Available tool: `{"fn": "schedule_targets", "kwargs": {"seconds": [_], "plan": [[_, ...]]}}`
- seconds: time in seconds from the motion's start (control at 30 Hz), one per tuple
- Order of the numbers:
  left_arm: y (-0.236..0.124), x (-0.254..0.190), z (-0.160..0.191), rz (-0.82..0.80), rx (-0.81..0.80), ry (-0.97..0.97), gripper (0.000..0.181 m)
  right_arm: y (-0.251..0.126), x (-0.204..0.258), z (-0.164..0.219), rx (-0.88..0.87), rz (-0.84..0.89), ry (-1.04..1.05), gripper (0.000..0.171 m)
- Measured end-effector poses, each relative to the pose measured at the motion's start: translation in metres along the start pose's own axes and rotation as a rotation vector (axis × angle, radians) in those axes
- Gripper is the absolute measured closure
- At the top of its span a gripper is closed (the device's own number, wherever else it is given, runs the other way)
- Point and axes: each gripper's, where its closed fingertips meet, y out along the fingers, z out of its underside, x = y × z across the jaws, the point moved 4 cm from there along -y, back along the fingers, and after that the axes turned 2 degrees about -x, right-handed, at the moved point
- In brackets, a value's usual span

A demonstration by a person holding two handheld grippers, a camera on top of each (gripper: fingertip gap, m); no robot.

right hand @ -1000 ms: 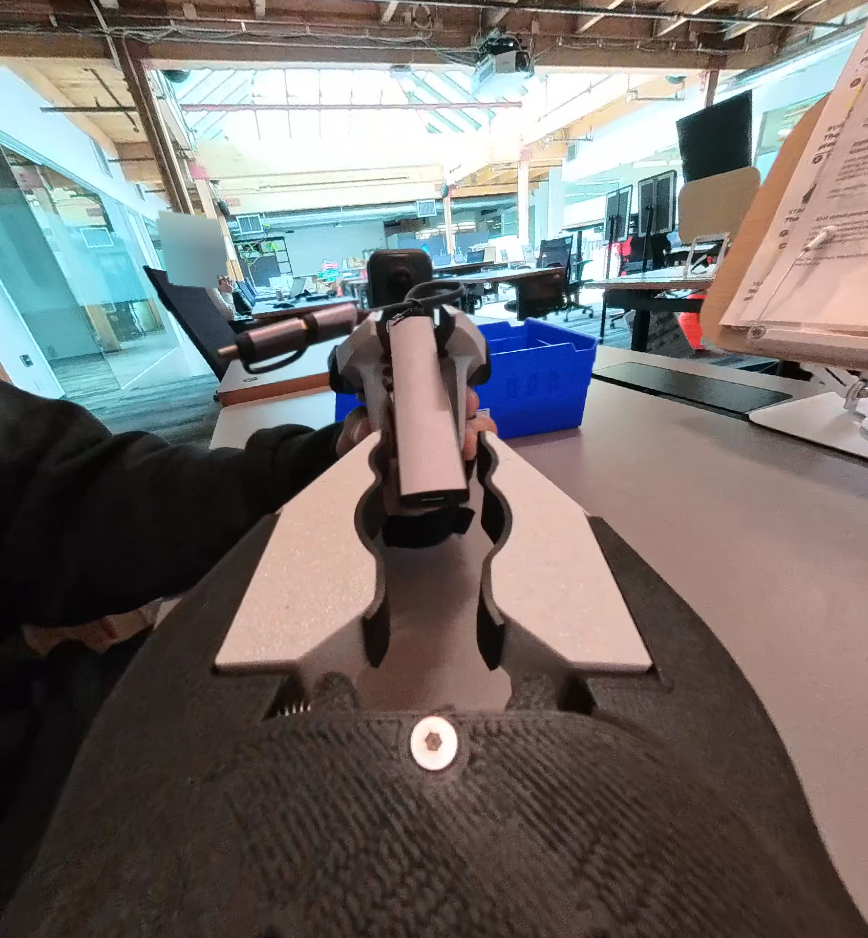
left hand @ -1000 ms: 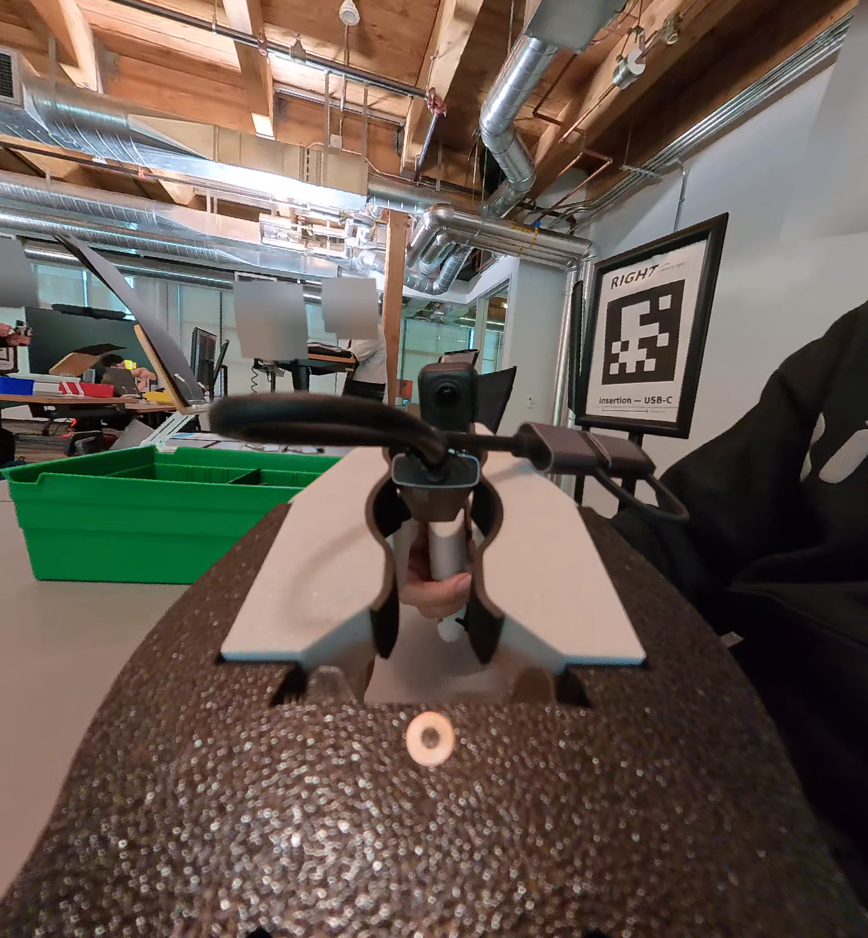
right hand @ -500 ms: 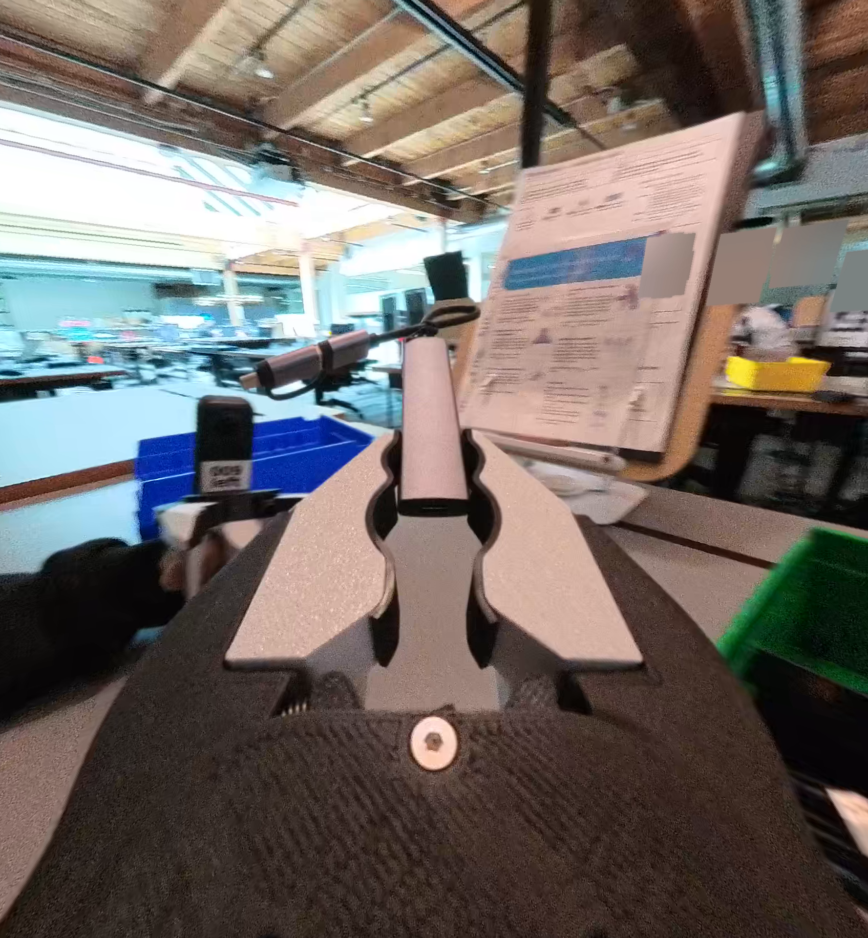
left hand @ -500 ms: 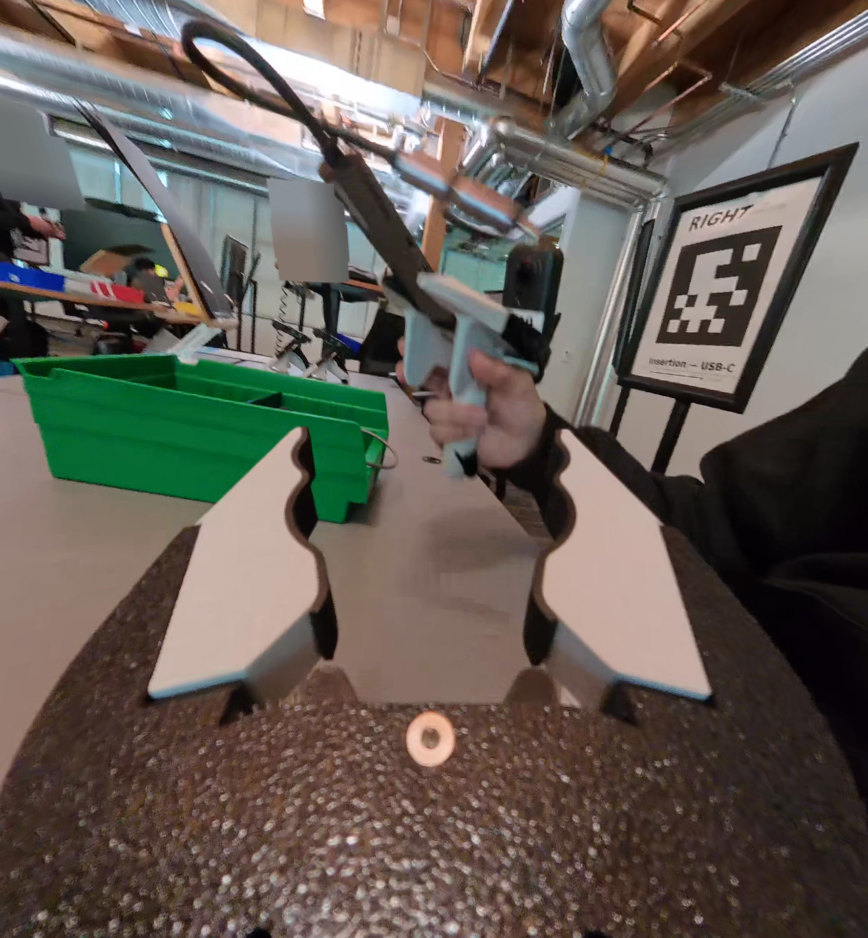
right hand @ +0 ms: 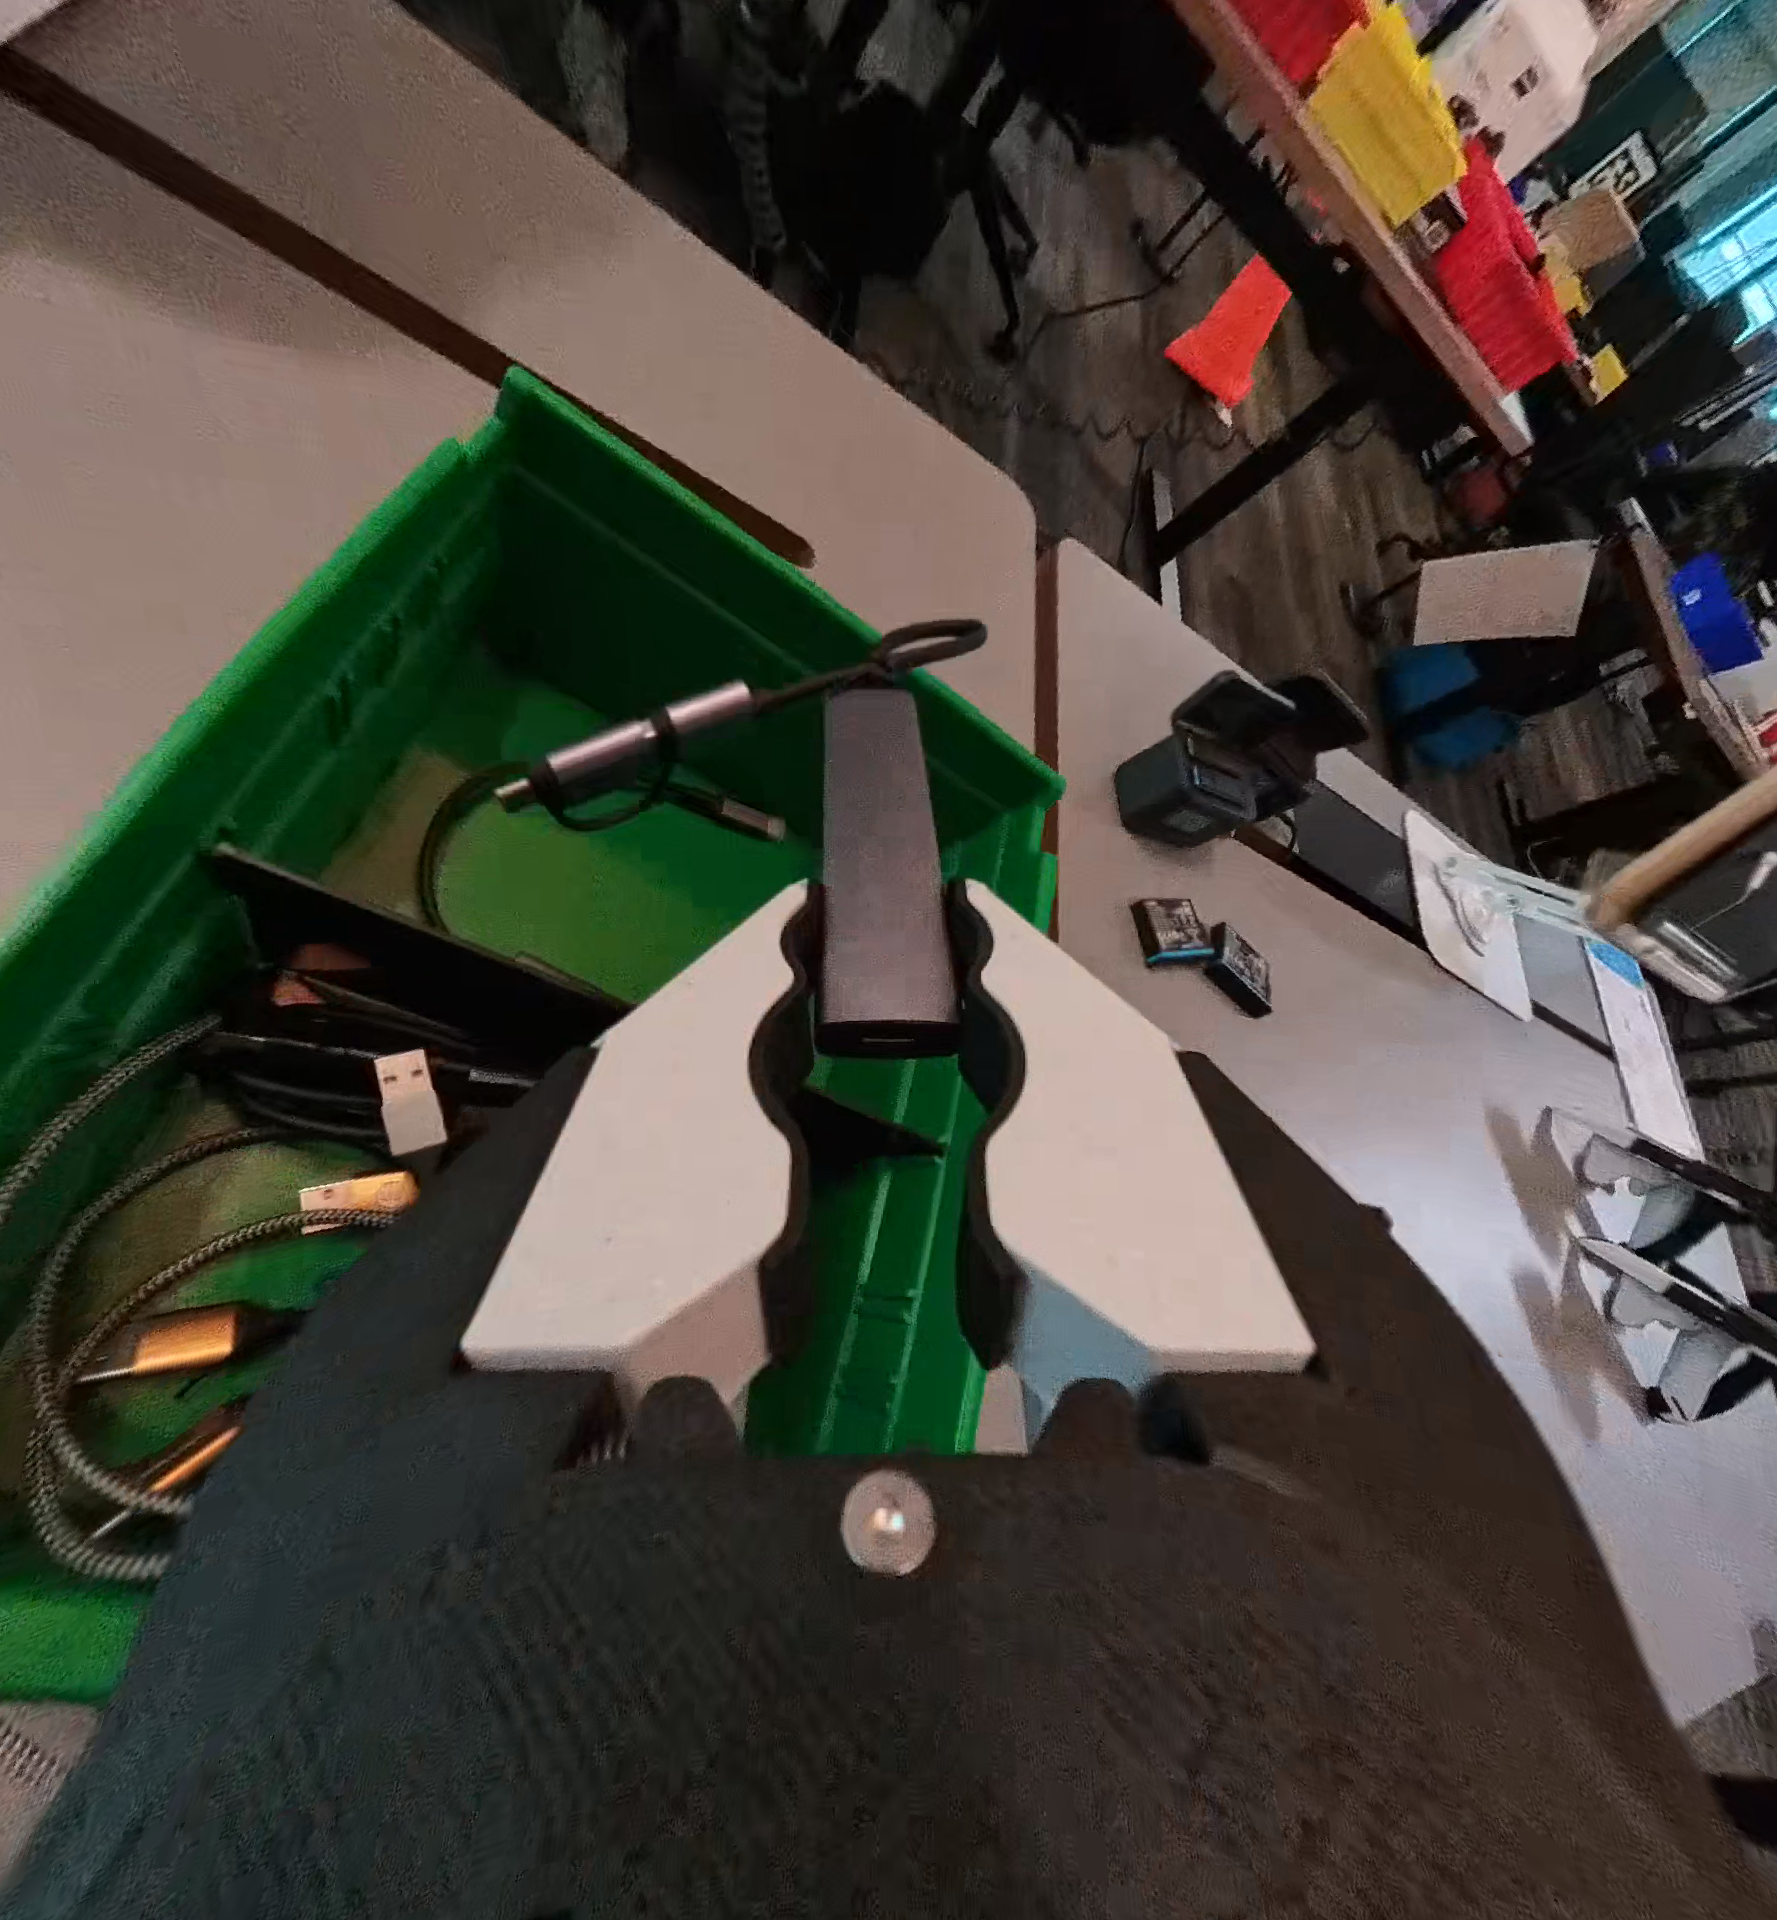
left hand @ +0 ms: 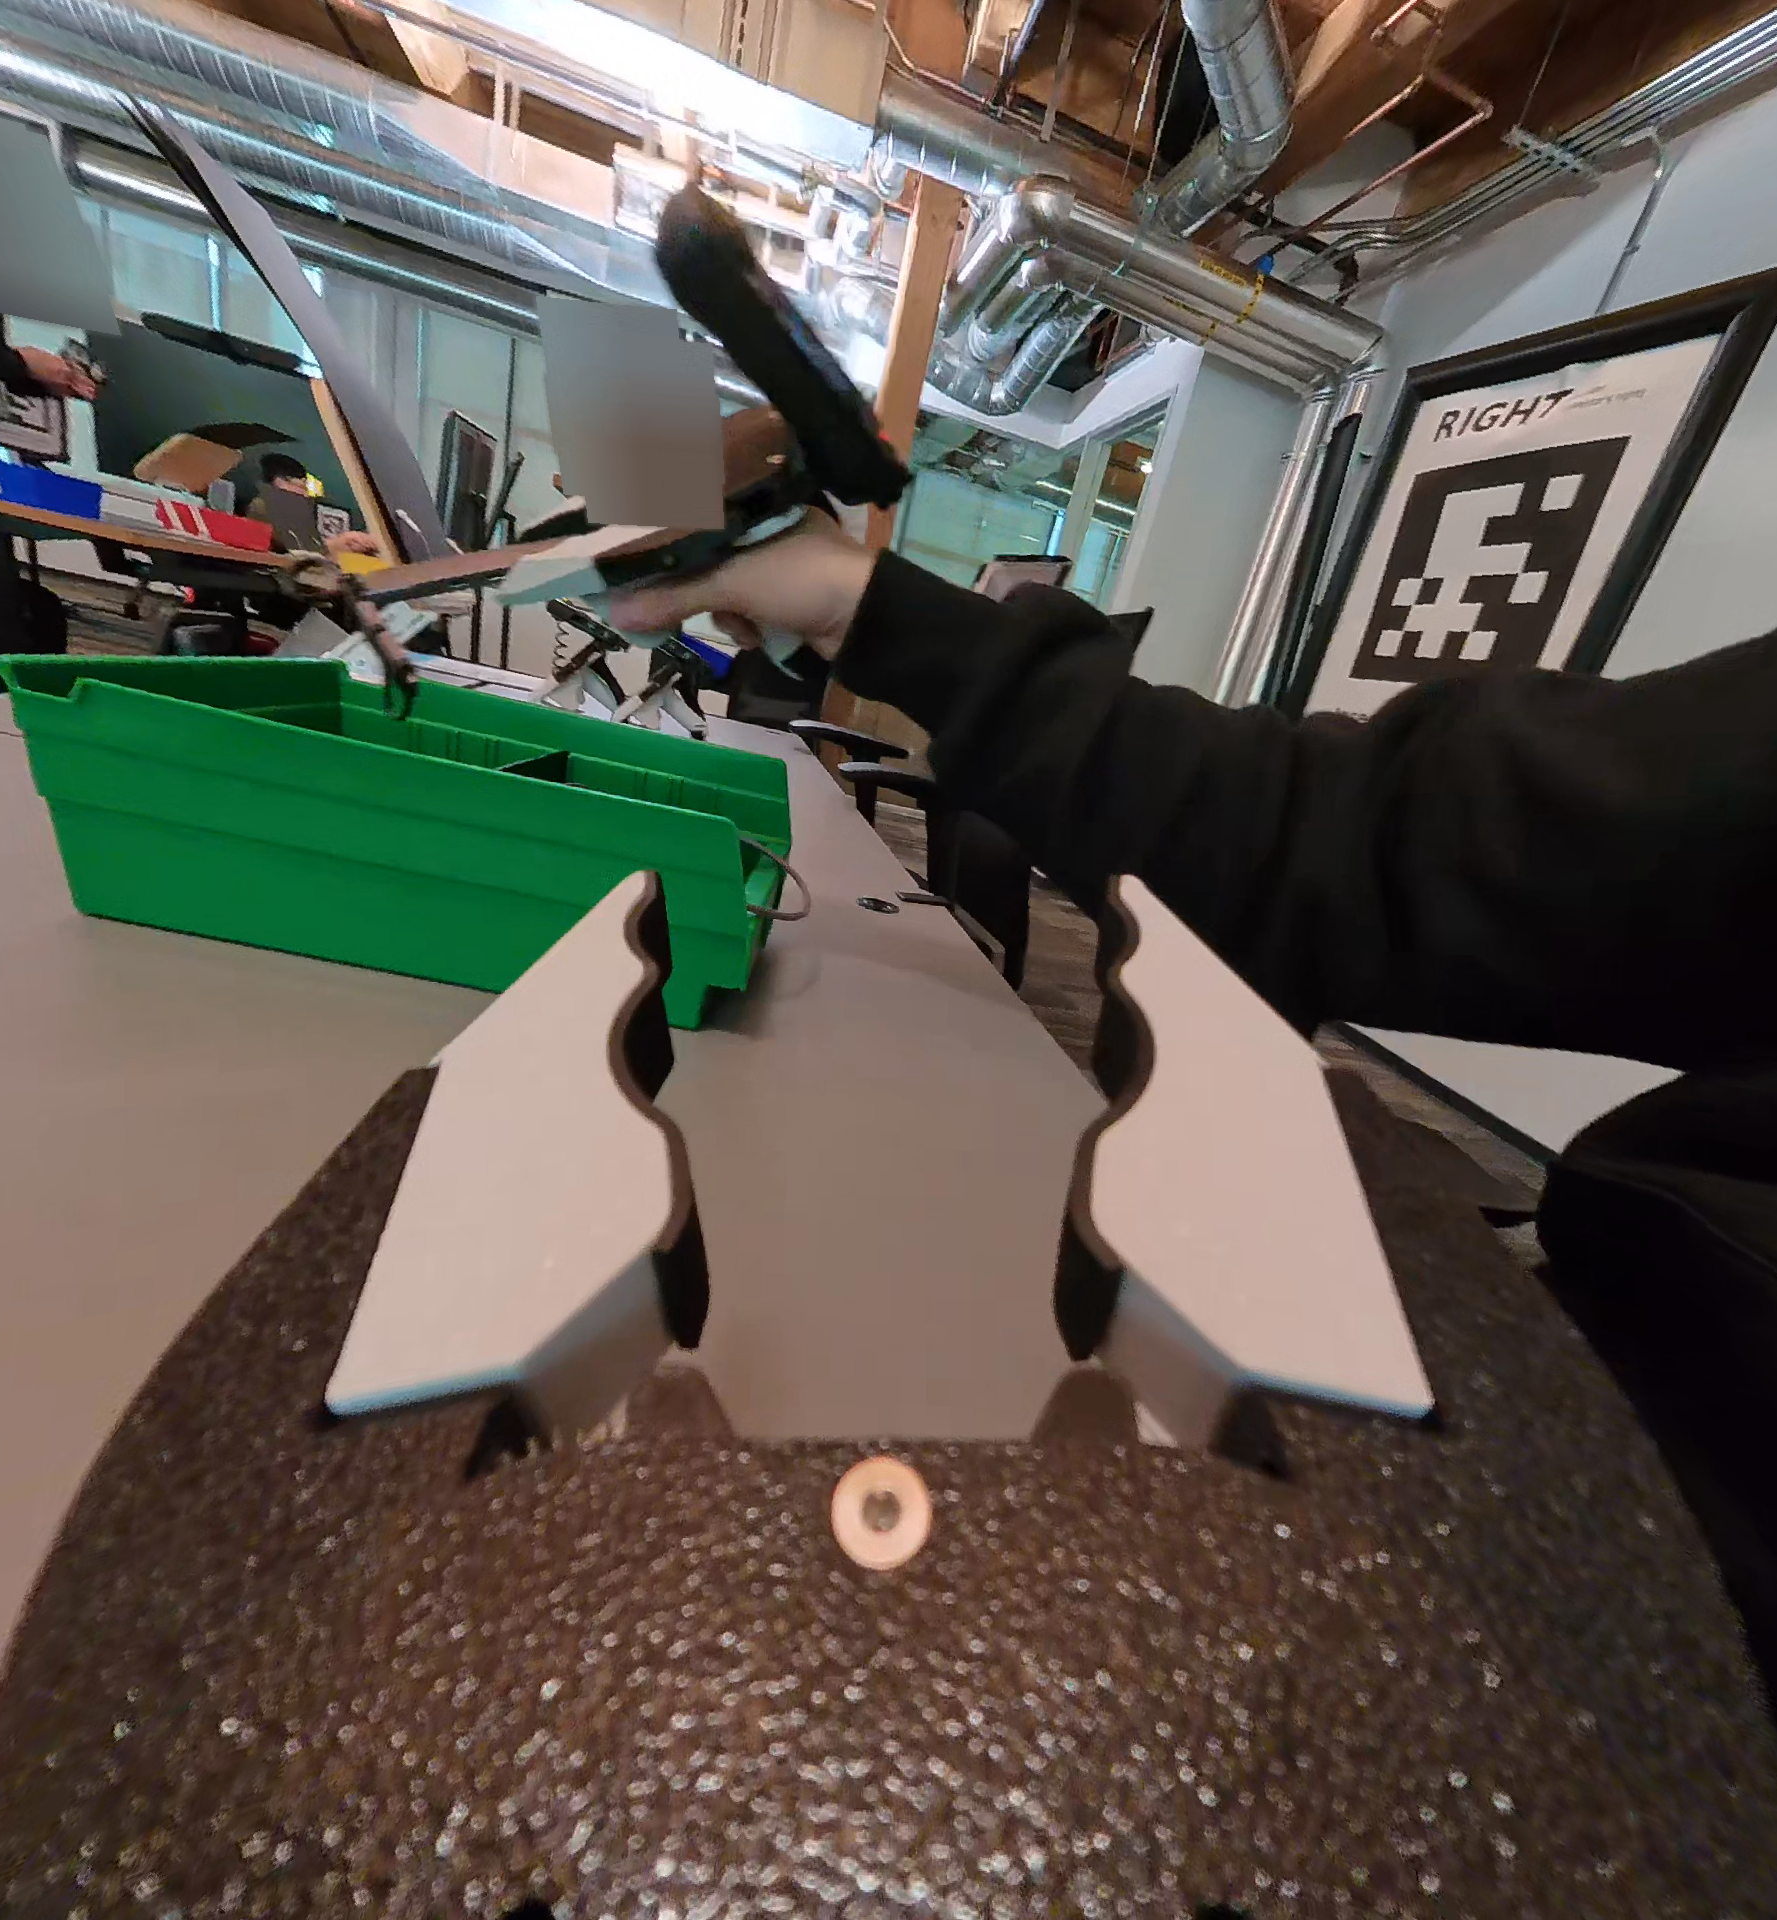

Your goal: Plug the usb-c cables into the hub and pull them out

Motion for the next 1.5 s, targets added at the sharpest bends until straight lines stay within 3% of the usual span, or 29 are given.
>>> {"fn": "schedule_targets", "kwargs": {"seconds": [0.2,0.33,0.5,0.7,0.8,0.9,0.97,1.1,1.27,1.37,1.43,1.5], "plan": [[0.002,-0.002,0.004,0.018,0.019,-0.019,0.1,0.041,0.03,0.014,0.131,-0.129,-0.061,0.147],[0.001,-0.001,0.003,0.018,0.012,-0.021,0.1,0.049,-0.001,0.019,0.104,-0.014,0.058,0.109],[0.001,-0.003,0.0,0.021,0.0,-0.021,0.1,0.005,-0.024,0.025,-0.057,0.02,0.309,0.102],[0.003,0.0,0.004,-0.028,0.049,0.017,0.101,-0.085,0.038,0.054,-0.319,-0.117,0.34,0.107],[0.009,0.003,0.014,-0.126,0.159,0.144,0.104,-0.101,0.058,0.084,-0.274,-0.156,0.299,0.109],[0.02,0.013,0.031,-0.328,0.309,0.293,0.111,-0.11,0.036,0.101,-0.19,-0.066,0.276,0.105],[0.043,0.016,0.042,-0.455,0.377,0.296,0.115,-0.118,0.021,0.103,-0.243,-0.025,0.348,0.108],[0.106,0.022,0.086,-0.607,0.587,0.288,0.115,-0.126,0.021,0.098,-0.345,-0.109,0.439,0.108],[0.169,0.045,0.091,-0.776,0.465,0.229,0.117,-0.133,0.025,0.088,-0.39,-0.128,0.398,0.108],[0.181,0.071,0.083,-0.906,0.441,0.237,0.122,-0.138,0.03,0.078,-0.43,-0.151,0.385,0.108],[0.185,0.077,0.079,-0.878,0.442,0.27,0.148,-0.138,0.036,0.074,-0.439,-0.174,0.364,0.108],[0.172,0.083,0.075,-0.952,0.476,0.343,0.161,-0.14,0.041,0.072,-0.434,-0.176,0.333,0.108]]}}
